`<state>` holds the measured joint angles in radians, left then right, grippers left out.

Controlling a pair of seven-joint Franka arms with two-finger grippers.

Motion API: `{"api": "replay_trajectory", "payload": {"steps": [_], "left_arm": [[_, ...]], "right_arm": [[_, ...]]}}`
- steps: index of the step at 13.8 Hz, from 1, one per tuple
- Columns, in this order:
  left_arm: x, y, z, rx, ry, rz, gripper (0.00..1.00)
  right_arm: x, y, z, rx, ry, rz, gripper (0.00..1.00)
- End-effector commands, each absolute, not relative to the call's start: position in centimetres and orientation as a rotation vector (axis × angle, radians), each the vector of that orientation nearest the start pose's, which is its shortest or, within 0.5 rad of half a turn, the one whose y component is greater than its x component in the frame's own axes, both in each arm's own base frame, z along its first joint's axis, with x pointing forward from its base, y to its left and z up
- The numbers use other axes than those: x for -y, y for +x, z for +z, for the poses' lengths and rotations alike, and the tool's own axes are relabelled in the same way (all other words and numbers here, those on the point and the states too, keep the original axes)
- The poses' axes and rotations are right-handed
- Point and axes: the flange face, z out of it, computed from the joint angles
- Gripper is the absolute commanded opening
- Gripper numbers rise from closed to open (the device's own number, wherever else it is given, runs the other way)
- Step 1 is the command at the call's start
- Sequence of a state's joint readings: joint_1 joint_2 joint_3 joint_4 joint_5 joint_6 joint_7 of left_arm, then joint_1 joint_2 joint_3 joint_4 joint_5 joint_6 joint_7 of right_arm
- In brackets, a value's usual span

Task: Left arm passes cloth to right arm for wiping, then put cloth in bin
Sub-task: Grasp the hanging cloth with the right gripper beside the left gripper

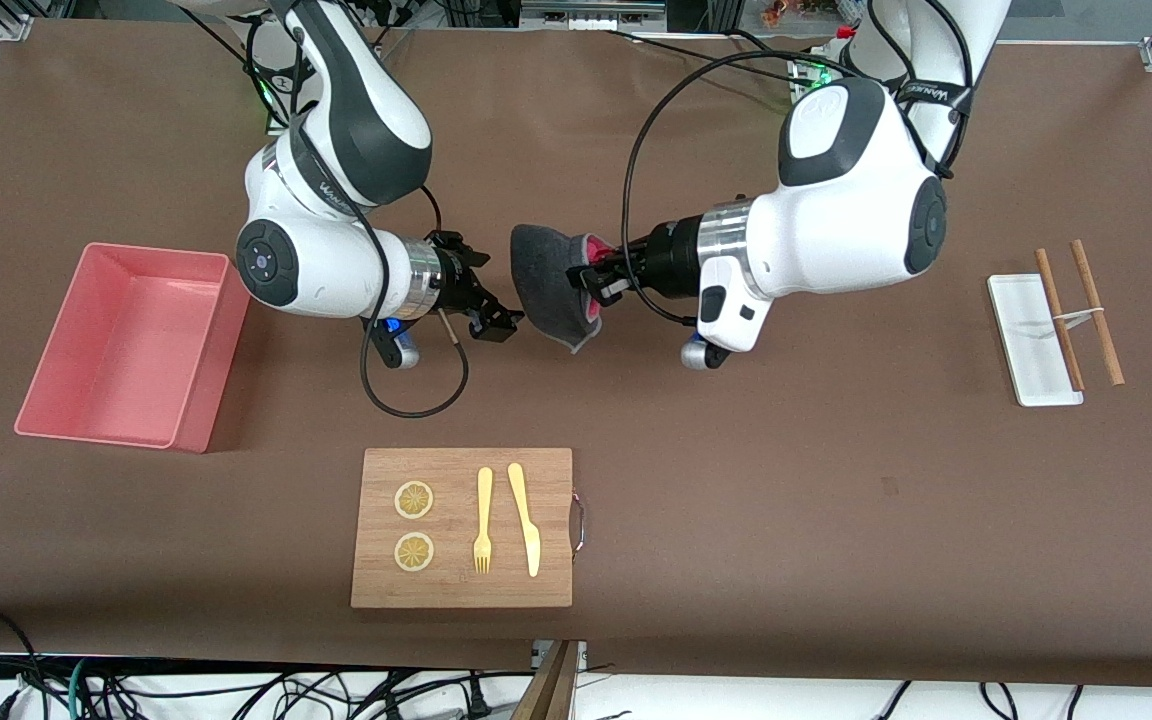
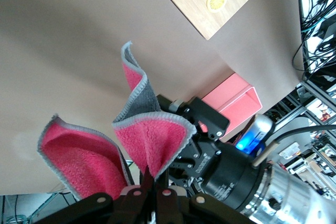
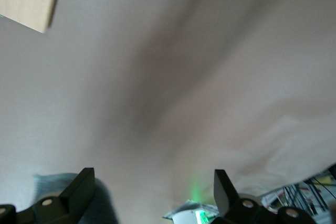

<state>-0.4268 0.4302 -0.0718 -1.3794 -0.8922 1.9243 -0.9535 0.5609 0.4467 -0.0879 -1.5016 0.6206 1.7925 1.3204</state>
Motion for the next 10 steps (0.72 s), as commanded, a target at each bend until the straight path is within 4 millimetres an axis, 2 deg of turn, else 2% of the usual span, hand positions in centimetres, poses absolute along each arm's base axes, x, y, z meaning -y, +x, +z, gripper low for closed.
{"api": "replay_trajectory", "payload": {"steps": [1,5,8,10], "left_arm": [[37.8,60.1,51.3,-0.838,2.146,-0.642,0.01],[37.8,60.1,51.3,-0.838,2.146,-0.642,0.02],[37.7,60.1,51.3,-0.840,2.145,-0.641,0.03],[37.6,60.2,51.3,-0.839,2.146,-0.639,0.05]], "right_arm": [[-35.7,56.9,42.1,-1.377,-2.386,0.837,1.00],[-34.6,58.7,42.9,-1.435,-2.179,0.902,1.00],[-35.6,59.1,42.8,-1.484,-2.102,0.865,1.00],[-36.7,59.0,42.0,-1.488,-2.098,0.842,1.00]]}}
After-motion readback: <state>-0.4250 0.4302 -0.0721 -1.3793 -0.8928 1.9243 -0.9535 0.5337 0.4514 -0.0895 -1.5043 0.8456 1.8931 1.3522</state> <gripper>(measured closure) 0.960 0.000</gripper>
